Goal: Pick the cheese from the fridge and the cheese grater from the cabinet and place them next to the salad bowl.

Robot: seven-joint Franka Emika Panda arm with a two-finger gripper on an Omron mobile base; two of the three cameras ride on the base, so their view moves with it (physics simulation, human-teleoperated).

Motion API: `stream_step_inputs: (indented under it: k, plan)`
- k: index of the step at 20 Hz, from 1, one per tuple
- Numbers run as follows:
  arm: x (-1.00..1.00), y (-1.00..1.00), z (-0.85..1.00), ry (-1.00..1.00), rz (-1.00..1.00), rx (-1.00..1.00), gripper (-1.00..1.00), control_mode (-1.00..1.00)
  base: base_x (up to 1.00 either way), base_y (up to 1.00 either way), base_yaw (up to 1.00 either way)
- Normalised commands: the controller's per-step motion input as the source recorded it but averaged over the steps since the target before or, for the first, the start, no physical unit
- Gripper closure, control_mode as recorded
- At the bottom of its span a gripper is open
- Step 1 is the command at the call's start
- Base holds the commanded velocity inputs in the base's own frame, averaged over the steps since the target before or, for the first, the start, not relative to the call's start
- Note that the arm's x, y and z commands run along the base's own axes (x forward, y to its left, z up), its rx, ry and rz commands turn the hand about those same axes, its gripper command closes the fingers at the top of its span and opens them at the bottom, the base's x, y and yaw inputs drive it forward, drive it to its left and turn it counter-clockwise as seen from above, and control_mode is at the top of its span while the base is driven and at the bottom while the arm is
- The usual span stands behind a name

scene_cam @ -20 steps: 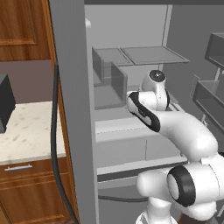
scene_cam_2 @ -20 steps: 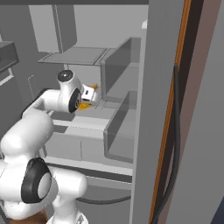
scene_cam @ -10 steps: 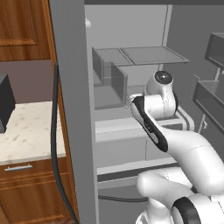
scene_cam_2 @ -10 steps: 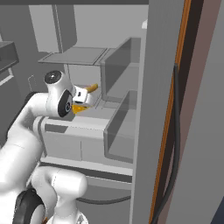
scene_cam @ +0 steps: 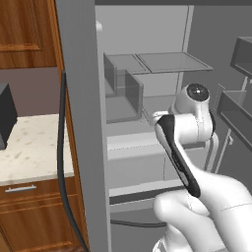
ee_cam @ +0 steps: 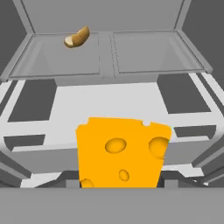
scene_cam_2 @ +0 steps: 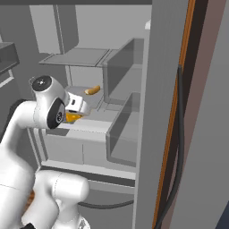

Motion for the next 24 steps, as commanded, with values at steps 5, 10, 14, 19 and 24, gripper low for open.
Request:
stream_step_inputs:
  k: [5, 10, 14, 19, 24]
  plan:
    - [-0.67, 0.00, 0.17, -0.03, 0.00, 0.05, 1.00, -1.00, 0.00, 0.00, 0.00]
    - [-0.59, 0.00, 0.16, -0.05, 0.00, 0.02, 1.00, -1.00, 0.00, 0.00, 0.00]
    - [-0.55, 0.01, 0.19, 0.00, 0.00, 0.00, 1.00, -1.00, 0.00, 0.00, 0.00]
    - [-0.50, 0.03, 0.19, 0.00, 0.00, 0.01, 1.00, -1.00, 0.00, 0.00, 0.00]
    - [-0.44, 0.04, 0.18, 0.00, 0.00, 0.07, 1.00, -1.00, 0.00, 0.00, 0.00]
